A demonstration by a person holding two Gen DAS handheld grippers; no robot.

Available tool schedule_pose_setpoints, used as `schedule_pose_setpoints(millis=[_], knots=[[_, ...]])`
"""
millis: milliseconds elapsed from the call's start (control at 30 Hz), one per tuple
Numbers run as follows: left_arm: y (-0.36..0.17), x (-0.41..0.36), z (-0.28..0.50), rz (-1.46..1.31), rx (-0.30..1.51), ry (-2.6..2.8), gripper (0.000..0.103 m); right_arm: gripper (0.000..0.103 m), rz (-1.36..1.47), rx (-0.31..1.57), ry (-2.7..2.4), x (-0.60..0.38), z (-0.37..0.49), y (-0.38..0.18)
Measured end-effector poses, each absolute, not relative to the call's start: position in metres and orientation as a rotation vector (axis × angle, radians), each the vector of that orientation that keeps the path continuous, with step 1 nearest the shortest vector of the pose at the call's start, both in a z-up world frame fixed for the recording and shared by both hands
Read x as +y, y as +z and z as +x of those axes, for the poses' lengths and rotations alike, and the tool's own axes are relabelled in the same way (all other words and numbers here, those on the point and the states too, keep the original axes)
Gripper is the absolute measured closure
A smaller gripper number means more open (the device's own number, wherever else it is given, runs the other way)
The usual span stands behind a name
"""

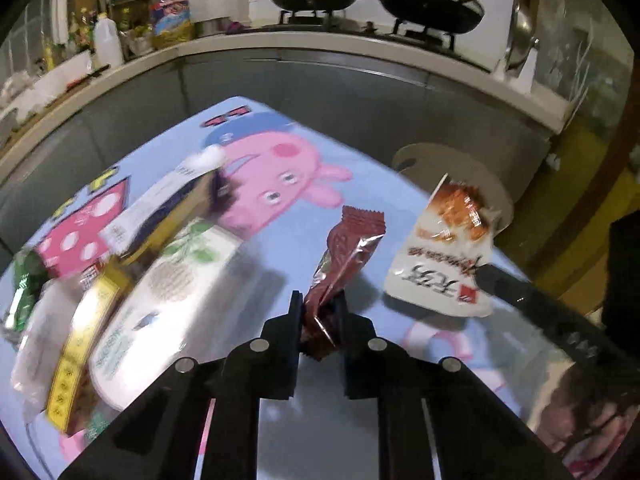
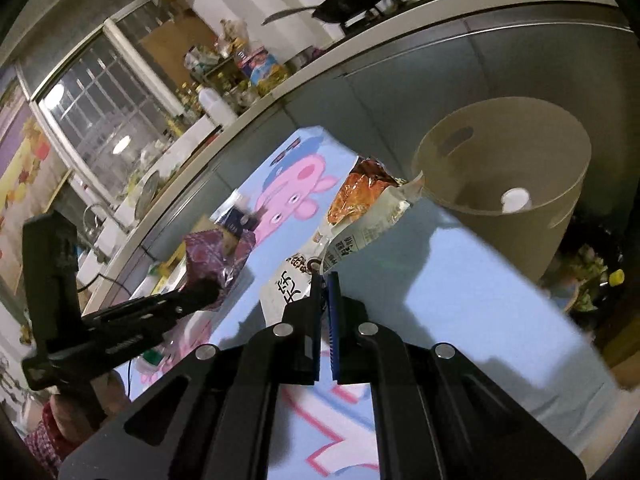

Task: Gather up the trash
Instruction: 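Carry both wrappers to the beige bin and open both grippers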

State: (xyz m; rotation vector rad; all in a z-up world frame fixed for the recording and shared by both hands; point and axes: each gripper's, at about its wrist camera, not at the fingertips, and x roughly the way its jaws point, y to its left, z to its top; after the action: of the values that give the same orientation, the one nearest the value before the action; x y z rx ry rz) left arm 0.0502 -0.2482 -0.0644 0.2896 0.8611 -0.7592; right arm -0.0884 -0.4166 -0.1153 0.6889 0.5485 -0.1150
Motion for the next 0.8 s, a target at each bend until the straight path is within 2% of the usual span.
schedule_pose_setpoints(millis=[300,800], knots=[[-0.067,-0.334,0.066,0.196,0.948,-0.885,0.087,0.100,0.793,0.551,-0.236,-0.495,-0.094,-0.130],[-0.080,-0.445,0.068,0.249,0.951,-0.941,0.085,0.097,0.811,0.554,-0.390,-0.569,-0.088,-0.140]])
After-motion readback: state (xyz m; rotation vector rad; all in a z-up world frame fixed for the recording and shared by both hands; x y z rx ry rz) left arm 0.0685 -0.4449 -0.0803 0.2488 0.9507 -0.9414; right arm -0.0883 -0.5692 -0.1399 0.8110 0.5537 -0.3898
